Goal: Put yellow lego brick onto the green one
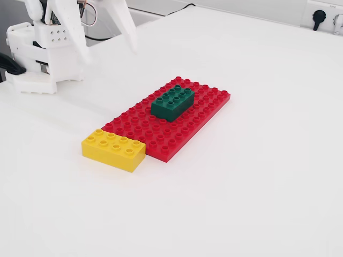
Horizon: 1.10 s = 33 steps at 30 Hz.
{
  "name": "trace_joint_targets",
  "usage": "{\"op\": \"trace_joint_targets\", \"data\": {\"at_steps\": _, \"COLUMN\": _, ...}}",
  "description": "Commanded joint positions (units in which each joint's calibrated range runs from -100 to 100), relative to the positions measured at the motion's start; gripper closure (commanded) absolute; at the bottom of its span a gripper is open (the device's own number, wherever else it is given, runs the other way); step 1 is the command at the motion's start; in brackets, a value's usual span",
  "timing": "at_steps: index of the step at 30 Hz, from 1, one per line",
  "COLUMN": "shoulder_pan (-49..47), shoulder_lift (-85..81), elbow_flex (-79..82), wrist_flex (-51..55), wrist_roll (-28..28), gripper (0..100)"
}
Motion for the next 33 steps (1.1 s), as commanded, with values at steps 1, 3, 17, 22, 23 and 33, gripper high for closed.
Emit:
{"op": "trace_joint_targets", "data": {"at_steps": 1, "shoulder_pan": 2.02, "shoulder_lift": 7.36, "elbow_flex": -6.57, "wrist_flex": -1.23, "wrist_roll": 0.82, "gripper": 73}}
{"op": "trace_joint_targets", "data": {"at_steps": 3, "shoulder_pan": 2.83, "shoulder_lift": 12.81, "elbow_flex": -10.90, "wrist_flex": -1.06, "wrist_roll": 0.87, "gripper": 73}}
{"op": "trace_joint_targets", "data": {"at_steps": 17, "shoulder_pan": 4.89, "shoulder_lift": 32.08, "elbow_flex": -22.38, "wrist_flex": 2.40, "wrist_roll": 7.70, "gripper": 73}}
{"op": "trace_joint_targets", "data": {"at_steps": 22, "shoulder_pan": 4.82, "shoulder_lift": 34.34, "elbow_flex": -22.38, "wrist_flex": 2.40, "wrist_roll": 10.52, "gripper": 73}}
{"op": "trace_joint_targets", "data": {"at_steps": 23, "shoulder_pan": 4.82, "shoulder_lift": 34.93, "elbow_flex": -22.38, "wrist_flex": 2.06, "wrist_roll": 10.78, "gripper": 73}}
{"op": "trace_joint_targets", "data": {"at_steps": 33, "shoulder_pan": 5.26, "shoulder_lift": 45.49, "elbow_flex": -32.14, "wrist_flex": 1.80, "wrist_roll": 11.51, "gripper": 73}}
